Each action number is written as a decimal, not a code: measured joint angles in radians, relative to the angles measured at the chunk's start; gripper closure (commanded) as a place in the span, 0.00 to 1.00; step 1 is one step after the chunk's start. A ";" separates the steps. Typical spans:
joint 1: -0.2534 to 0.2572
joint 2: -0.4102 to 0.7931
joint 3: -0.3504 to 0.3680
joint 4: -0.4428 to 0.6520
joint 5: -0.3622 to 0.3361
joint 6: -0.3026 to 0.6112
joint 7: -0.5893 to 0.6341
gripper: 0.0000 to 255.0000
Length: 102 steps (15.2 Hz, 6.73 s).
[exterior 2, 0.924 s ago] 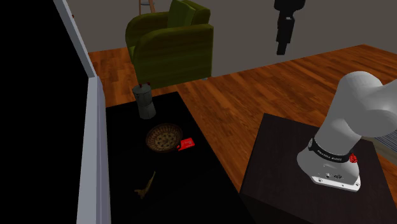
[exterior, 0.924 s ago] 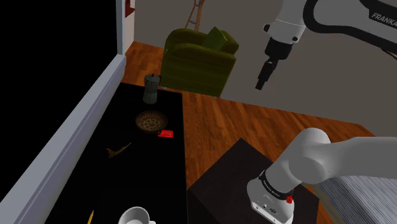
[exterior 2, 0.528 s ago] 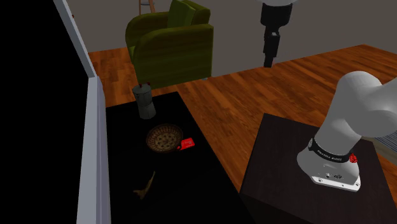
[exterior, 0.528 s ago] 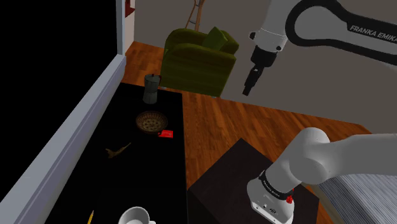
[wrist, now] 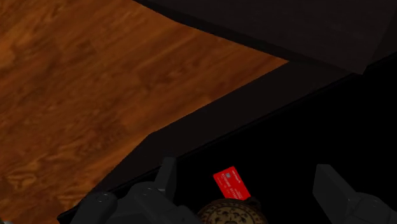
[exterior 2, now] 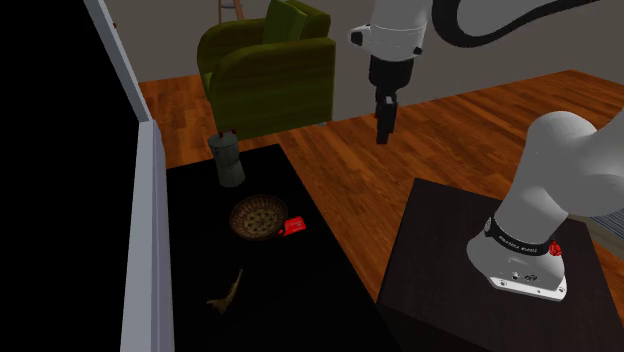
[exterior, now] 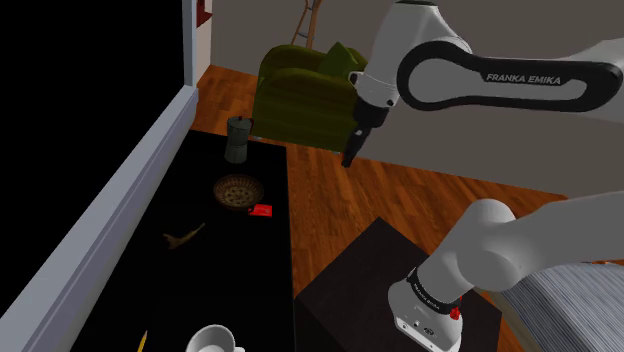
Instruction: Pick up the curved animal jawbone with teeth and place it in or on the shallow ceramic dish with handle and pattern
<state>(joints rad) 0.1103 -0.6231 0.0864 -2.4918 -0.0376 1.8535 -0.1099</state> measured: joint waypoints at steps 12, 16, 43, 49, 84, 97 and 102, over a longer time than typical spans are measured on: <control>0.061 0.359 0.105 0.032 -0.010 0.398 0.046 0.00; 0.074 0.509 0.143 0.073 -0.053 0.527 0.087 0.00; 0.342 1.372 0.100 0.752 -0.452 0.802 0.305 0.00; 0.351 1.432 0.086 0.797 -0.461 0.819 0.309 0.00; 0.301 1.241 0.159 0.745 -0.392 0.677 0.243 1.00; 0.102 1.135 0.175 0.603 -0.330 0.738 0.036 1.00; -0.009 1.110 0.180 0.548 -0.298 0.779 -0.085 1.00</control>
<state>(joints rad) 0.1017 0.4871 0.2661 -1.9433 -0.3355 2.6325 -0.1949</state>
